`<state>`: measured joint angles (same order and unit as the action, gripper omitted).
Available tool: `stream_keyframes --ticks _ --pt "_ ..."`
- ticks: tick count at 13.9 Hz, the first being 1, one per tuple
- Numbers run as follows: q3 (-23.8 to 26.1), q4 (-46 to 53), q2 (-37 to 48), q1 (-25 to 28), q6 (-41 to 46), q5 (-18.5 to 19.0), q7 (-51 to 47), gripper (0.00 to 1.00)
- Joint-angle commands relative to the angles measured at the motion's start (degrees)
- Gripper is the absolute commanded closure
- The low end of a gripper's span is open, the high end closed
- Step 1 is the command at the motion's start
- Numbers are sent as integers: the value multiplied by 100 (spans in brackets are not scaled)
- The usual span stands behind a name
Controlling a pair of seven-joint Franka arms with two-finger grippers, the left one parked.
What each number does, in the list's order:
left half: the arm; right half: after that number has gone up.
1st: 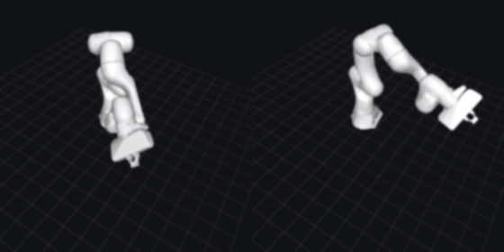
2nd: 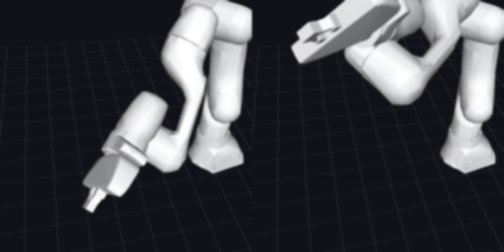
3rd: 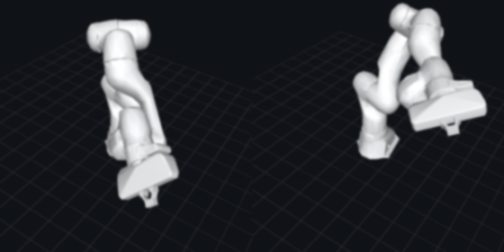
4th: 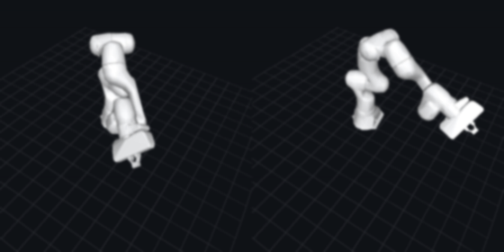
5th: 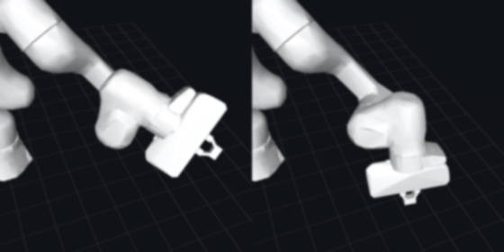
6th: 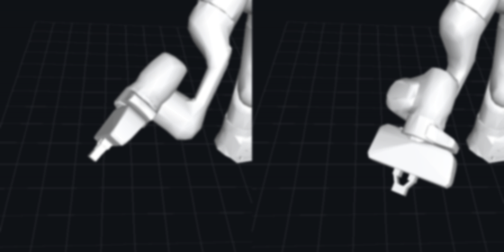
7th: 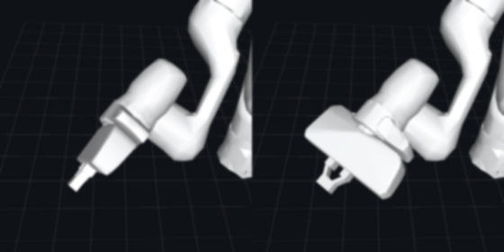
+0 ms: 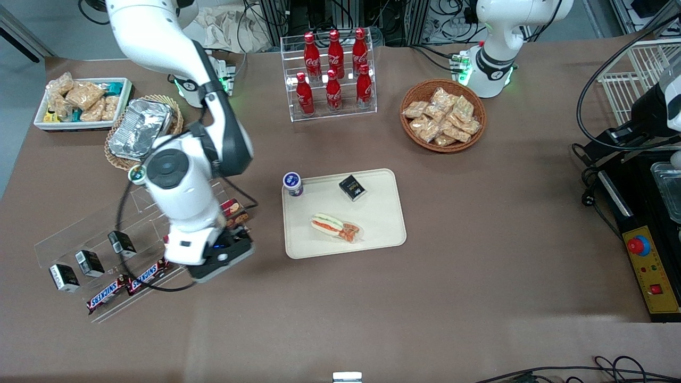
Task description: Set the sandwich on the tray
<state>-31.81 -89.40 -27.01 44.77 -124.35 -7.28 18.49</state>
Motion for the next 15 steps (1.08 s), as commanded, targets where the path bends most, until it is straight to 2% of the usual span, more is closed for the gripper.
stream_keyframes --ticks 1,5,9,10,13,15 --pt "-271 -34 370 -12 403 -142 -240 2" --pt "-502 -34 792 -222 1096 -125 -1829 2" --pt "-309 -34 1197 -845 1633 -159 -1929 2" --pt "-39 -34 1302 -1230 1764 -168 -1920 2" --pt "1182 -34 1601 -2837 2090 -133 -1841 2" --pt "1746 -25 1759 -3586 2283 -72 -1867 2"
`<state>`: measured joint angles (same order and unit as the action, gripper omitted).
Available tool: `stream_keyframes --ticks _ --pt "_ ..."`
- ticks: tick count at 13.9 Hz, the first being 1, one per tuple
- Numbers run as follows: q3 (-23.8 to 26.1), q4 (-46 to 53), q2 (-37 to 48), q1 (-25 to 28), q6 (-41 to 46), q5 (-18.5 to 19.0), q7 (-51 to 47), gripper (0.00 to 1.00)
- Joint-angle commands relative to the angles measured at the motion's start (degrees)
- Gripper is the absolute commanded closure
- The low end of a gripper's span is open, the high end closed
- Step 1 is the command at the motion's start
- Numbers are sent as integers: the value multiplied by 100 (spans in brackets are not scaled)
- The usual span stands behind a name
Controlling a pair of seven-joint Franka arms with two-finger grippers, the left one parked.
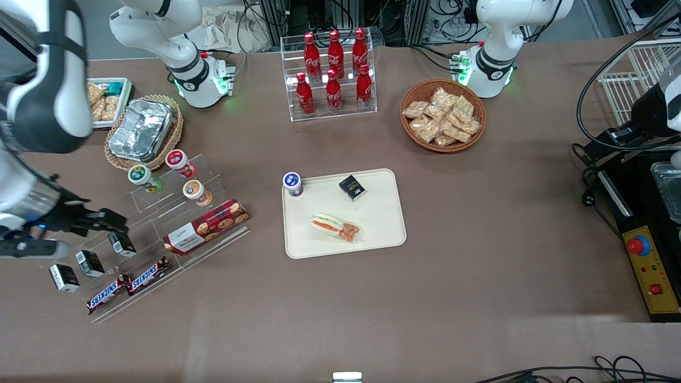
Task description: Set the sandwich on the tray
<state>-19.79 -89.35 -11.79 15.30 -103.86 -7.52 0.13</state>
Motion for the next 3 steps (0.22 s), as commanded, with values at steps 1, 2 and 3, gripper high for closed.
stream_keyframes --ticks 1,2,3 --pt "668 -21 256 -903 356 -48 -31 2" --pt "704 118 265 -1054 549 -48 -31 2" --pt "687 320 273 -1125 803 -5 -22 2"
